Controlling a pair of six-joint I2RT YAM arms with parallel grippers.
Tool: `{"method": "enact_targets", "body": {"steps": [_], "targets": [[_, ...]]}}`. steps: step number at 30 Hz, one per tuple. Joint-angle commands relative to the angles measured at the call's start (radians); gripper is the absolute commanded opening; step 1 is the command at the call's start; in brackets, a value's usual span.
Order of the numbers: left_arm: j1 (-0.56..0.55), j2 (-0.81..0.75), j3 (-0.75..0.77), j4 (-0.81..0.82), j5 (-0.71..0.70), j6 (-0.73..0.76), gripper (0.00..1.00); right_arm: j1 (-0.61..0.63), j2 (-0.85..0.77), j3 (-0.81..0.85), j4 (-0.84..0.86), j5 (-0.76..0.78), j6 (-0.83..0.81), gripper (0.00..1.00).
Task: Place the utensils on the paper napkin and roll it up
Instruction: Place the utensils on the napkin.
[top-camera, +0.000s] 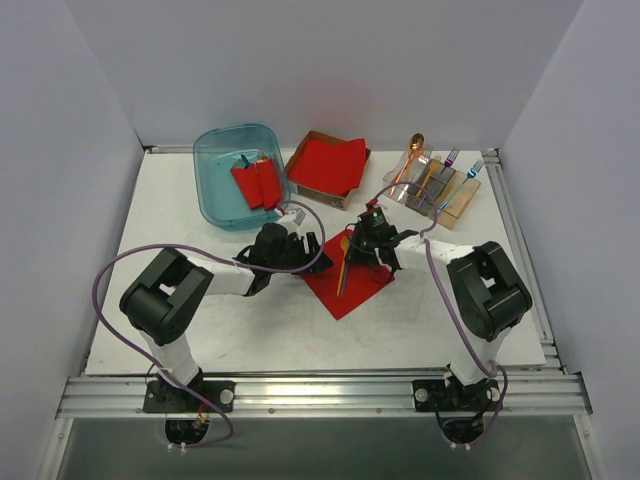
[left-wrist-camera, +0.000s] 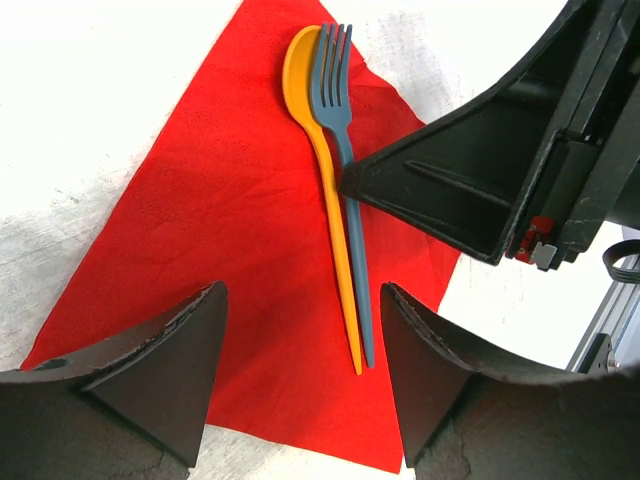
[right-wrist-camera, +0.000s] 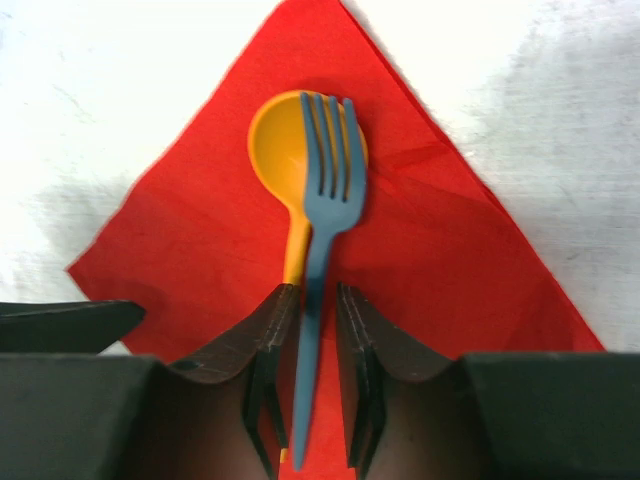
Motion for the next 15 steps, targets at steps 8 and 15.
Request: {"method": "enact_targets", "body": {"steps": [8,15], "targets": [[-0.003,-0.015,0.035,0.004,0.0,0.014,0.71,-0.006,-0.038,-0.013,-0.034,0.059,-0.007,0.27],[-0.003,-0.02,0.033,0.0,-0.004,0.018,0.71,-0.007,-0.127,-0.013,-0.043,0.091,-0.015,0.29]]}}
